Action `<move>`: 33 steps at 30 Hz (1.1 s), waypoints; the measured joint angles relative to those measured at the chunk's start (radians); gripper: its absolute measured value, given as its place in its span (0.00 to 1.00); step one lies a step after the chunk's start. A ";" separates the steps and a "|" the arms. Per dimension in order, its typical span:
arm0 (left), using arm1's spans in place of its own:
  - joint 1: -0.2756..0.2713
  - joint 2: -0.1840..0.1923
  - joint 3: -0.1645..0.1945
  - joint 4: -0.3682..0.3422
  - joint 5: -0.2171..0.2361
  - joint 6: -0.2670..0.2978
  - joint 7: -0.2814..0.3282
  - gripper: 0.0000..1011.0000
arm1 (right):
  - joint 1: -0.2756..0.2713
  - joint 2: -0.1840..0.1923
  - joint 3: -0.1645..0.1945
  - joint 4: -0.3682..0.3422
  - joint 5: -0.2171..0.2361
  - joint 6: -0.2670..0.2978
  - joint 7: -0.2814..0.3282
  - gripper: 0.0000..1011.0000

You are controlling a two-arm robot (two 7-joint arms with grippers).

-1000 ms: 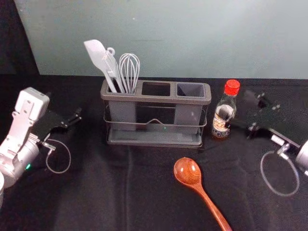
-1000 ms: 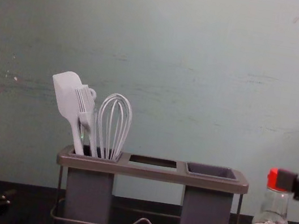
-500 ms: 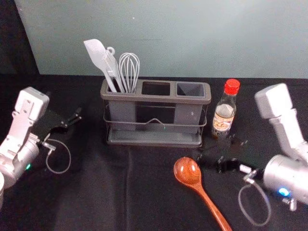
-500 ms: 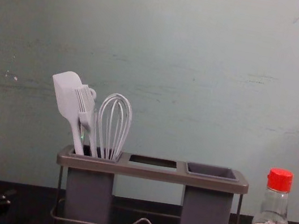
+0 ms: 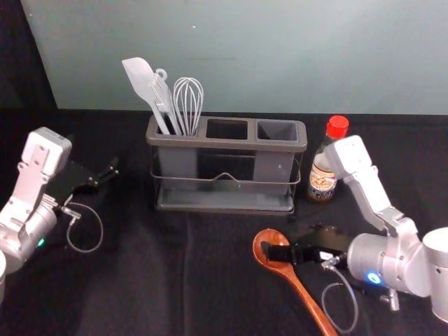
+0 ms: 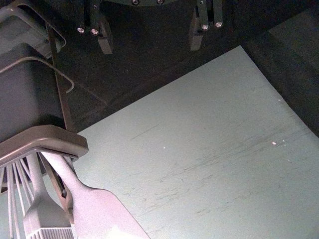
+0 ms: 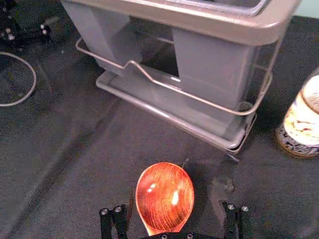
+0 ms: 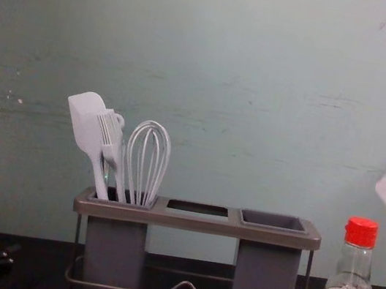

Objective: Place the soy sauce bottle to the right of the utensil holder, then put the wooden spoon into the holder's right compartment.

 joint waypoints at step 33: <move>0.000 0.000 0.000 0.000 0.000 0.000 0.000 0.99 | 0.090 -0.050 -0.114 0.096 -0.167 0.014 0.047 0.99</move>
